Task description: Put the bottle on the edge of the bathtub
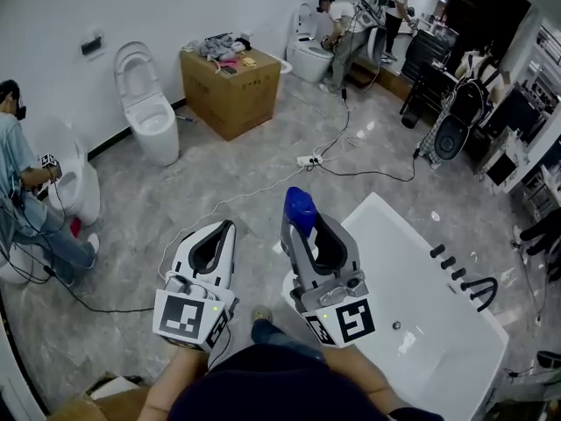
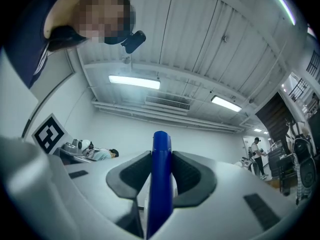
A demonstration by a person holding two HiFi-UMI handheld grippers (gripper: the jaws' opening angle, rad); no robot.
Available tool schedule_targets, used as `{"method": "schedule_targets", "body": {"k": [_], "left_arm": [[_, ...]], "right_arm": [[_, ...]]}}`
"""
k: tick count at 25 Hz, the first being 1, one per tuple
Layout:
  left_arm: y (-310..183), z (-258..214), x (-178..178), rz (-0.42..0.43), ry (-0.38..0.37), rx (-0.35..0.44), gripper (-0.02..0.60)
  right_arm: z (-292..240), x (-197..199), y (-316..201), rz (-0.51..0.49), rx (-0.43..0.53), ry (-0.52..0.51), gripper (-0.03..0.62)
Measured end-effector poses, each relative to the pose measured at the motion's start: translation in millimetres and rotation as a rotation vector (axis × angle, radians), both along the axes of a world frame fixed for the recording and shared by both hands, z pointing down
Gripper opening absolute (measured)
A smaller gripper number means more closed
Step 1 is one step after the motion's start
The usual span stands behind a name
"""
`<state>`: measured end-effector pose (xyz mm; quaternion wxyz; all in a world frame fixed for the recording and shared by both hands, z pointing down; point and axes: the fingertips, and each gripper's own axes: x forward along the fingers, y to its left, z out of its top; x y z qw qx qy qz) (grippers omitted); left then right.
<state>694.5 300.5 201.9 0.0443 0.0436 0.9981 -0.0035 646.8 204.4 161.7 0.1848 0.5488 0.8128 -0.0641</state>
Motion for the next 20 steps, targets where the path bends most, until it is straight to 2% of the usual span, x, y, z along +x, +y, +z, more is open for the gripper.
{"method": "schedule_targets", "body": {"k": [7, 15, 20], "left_arm": [[28, -7, -97, 0.013, -0.011, -0.001, 0.023], [40, 8, -169, 0.036, 0.015, 0.031, 0.023], [41, 6, -215, 0.092, 0.024, 0.028, 0.023]], "right_arm": [[-2, -99, 27, 0.008, 0.003, 0.003, 0.144], [13, -177, 33, 0.046, 0.016, 0.047, 0.144], [15, -218, 24, 0.114, 0.017, 0.058, 0.144]]}}
